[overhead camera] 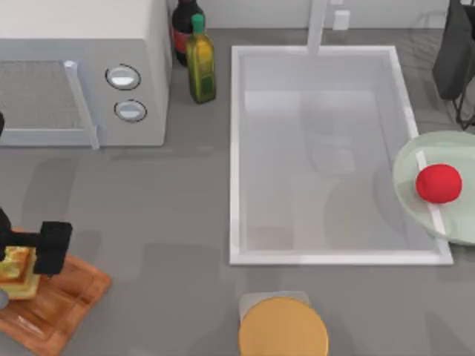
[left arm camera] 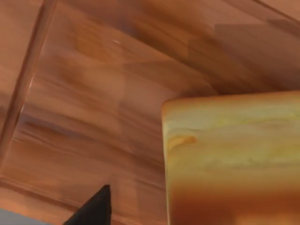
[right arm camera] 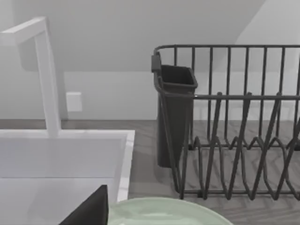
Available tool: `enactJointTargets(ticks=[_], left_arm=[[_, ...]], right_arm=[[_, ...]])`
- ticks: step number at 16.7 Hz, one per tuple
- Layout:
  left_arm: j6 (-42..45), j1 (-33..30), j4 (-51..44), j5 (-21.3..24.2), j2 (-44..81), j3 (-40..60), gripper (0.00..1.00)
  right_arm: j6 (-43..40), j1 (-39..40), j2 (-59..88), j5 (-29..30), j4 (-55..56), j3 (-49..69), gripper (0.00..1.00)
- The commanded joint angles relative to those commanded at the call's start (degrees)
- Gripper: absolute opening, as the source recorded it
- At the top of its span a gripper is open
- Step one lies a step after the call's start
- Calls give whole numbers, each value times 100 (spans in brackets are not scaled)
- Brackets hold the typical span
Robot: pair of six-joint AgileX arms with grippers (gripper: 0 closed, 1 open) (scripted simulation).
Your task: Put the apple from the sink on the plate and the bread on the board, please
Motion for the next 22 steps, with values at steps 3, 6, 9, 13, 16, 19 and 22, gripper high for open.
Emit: enactJointTargets(ticks=[3,6,9,13,16,19,22], left_arm=[[880,-23,129,74,-672,-195,100],[2287,-20,354,145,-1632,-489,100],[4219,10,711,193,-2778,-861,100],[7498,65,1428,223,-4461,-1454,100],[10172,103,2122,221,-5743,-1993,100],[12649,128,2849,203,-6901,-2604,100],[14678,144,3511,168,-7818,-3254,100]], right_arm=[[0,0,0,0,0,0,100],[0,0,0,0,0,0,100],[0,0,0,0,0,0,100],[0,0,0,0,0,0,100],[0,0,0,0,0,0,100],[0,0,0,0,0,0,100],[0,0,0,0,0,0,100]])
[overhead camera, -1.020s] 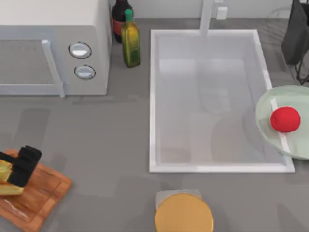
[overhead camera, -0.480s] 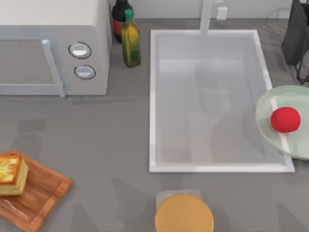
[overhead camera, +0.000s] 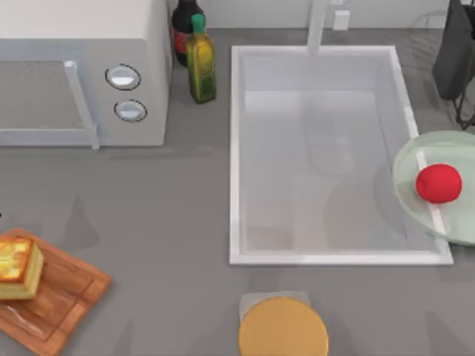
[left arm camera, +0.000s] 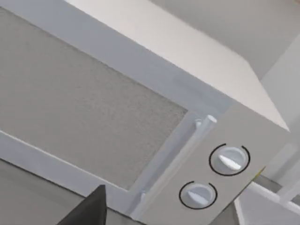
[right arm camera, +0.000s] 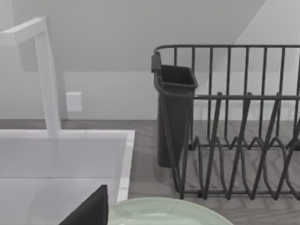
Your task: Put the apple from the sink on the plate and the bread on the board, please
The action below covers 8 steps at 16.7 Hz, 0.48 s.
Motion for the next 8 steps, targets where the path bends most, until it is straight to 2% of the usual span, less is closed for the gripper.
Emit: enactJointTargets(ticks=[4,8], left_arm=[[1906,19,662,-64,-788,-846,100],[2896,33,994,-119,-1098,-1452,100]], right_arm=[[0,0,0,0,0,0,100],[0,0,0,0,0,0,100]])
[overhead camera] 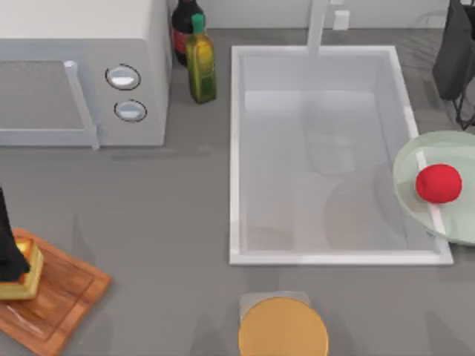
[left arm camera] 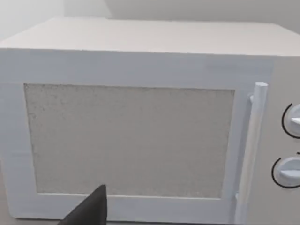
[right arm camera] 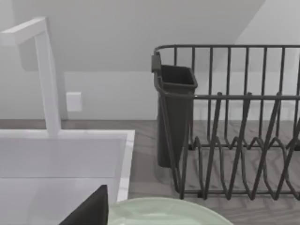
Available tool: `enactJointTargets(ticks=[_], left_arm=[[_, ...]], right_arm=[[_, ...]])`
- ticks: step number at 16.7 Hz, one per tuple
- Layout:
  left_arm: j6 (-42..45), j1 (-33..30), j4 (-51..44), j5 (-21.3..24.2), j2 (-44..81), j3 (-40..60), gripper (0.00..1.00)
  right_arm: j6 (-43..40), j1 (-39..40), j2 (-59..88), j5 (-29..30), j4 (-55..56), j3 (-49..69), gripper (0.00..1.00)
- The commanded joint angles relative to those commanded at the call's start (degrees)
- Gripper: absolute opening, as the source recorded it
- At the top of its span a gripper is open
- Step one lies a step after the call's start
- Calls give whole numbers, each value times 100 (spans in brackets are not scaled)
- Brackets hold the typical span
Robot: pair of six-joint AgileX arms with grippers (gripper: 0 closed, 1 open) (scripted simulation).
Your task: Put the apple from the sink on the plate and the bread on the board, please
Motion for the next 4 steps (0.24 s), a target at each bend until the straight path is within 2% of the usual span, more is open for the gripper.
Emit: enactJointTargets(ticks=[4], left_arm=[[145,3,42,-10,-27,-103,100]], right_arm=[[0,0,0,0,0,0,100]])
